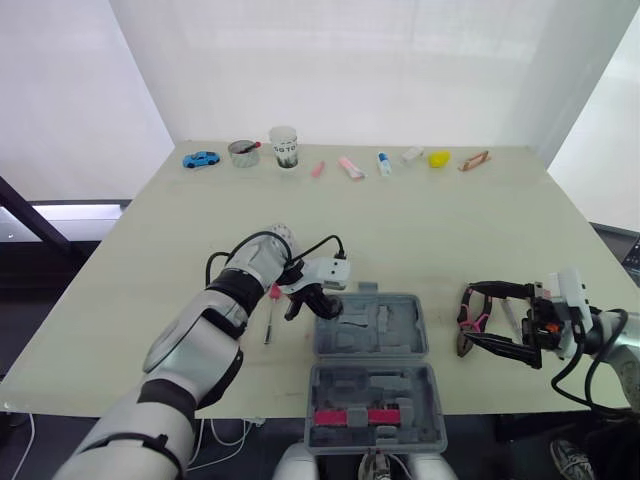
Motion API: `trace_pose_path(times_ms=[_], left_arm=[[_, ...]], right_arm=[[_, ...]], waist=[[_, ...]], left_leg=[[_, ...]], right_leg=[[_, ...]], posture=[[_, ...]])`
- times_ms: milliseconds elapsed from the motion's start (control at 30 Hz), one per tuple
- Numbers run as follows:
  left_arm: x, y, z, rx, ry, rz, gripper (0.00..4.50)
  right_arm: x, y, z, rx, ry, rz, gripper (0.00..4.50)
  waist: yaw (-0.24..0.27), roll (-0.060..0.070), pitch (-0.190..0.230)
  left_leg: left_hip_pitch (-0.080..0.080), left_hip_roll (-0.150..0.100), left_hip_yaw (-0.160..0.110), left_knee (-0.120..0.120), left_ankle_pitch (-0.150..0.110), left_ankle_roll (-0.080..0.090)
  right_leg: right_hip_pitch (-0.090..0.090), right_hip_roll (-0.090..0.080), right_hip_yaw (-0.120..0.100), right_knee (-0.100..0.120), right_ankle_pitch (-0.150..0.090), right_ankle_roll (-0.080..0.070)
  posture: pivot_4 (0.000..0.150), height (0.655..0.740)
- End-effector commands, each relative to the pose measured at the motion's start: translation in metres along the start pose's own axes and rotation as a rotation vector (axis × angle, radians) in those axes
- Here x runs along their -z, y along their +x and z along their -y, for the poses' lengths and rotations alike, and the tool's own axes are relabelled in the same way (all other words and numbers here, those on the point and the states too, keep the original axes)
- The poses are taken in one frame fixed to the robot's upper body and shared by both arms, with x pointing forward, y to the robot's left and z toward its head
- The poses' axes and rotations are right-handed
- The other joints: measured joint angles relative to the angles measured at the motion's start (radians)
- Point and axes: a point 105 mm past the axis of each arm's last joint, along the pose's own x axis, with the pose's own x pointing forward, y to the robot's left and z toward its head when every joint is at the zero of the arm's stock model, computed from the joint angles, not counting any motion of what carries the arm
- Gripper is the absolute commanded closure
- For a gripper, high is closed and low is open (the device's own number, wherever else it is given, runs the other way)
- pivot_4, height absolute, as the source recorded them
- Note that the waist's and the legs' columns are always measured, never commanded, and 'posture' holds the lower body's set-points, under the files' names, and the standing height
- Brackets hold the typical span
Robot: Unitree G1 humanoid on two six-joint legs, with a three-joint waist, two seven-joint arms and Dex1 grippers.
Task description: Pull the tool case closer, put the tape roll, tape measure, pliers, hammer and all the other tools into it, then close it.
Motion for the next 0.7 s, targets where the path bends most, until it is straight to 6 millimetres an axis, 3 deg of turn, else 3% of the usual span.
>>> trace_pose_path(times_ms=[33,700], left_arm=[[-0.007,-0.009,-0.007,-0.034,0.023,0.008,4.41],[-0.022,-0.018,-0.001,0.005,0.055,0.032,4.41]], right_arm=[[-0.012,0.001,-0.001,-0.006,-0.035,0.031,0.0],[-0.007,0.002,-0.001,-0.009,-0.031,0.034,0.0]], waist=[[0.0,0.0,0.0],[0.0,0.0,0.0]], left_leg=[[0.0,0.0,0.0,0.0,0.0,0.0],[0.0,0.0,0.0,0.0,0.0,0.0]], right_leg=[[0.0,0.0,0.0,0.0,0.0,0.0],[0.0,0.0,0.0,0.0,0.0,0.0]], posture=[[0.15,0.74],[0.15,0.74]])
